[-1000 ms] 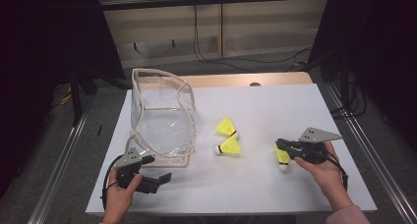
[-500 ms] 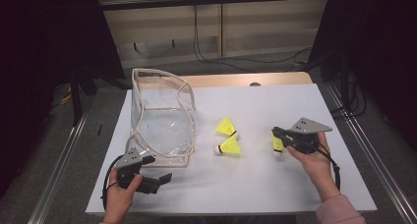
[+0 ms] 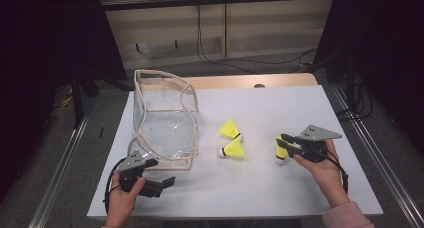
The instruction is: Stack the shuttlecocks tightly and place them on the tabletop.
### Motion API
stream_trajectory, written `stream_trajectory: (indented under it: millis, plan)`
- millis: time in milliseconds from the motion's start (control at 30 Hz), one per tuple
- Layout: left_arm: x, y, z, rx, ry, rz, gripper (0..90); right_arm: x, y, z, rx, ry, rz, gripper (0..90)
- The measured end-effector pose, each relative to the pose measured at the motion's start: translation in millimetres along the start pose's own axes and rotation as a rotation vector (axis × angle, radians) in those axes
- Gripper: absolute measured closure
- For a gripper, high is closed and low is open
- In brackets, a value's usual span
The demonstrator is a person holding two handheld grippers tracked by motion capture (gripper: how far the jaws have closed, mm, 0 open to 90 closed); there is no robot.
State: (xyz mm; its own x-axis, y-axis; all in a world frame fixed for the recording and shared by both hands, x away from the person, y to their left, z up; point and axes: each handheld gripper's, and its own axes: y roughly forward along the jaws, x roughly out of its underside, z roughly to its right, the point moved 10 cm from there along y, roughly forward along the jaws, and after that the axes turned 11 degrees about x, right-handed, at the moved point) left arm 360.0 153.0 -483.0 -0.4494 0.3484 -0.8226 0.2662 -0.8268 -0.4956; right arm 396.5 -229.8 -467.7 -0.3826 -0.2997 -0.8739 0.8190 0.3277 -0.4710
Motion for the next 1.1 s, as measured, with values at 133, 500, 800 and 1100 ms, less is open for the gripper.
stream_trajectory:
  millis: [133,500,800,1100]
  plan:
    - [-0.9,0.1,1.0,0.005,0.004,0.007,3.3,4.0,-4.8,-2.0,-0.016,-0.008,-0.018,69.4]
    - [-1.5,1.7,1.3,0.007,0.008,0.014,3.3,8.4,-12.7,-4.5,-0.081,0.005,-0.072,82.3]
    - [-1.2,1.8,1.8,0.007,0.018,0.002,3.3,-9.4,-2.0,-7.7,-0.052,-0.005,0.018,85.3]
    - [-0.4,1.5,1.6,0.005,0.012,-0.004,3.3,-10.2,15.7,-7.5,-0.023,0.017,0.047,84.9]
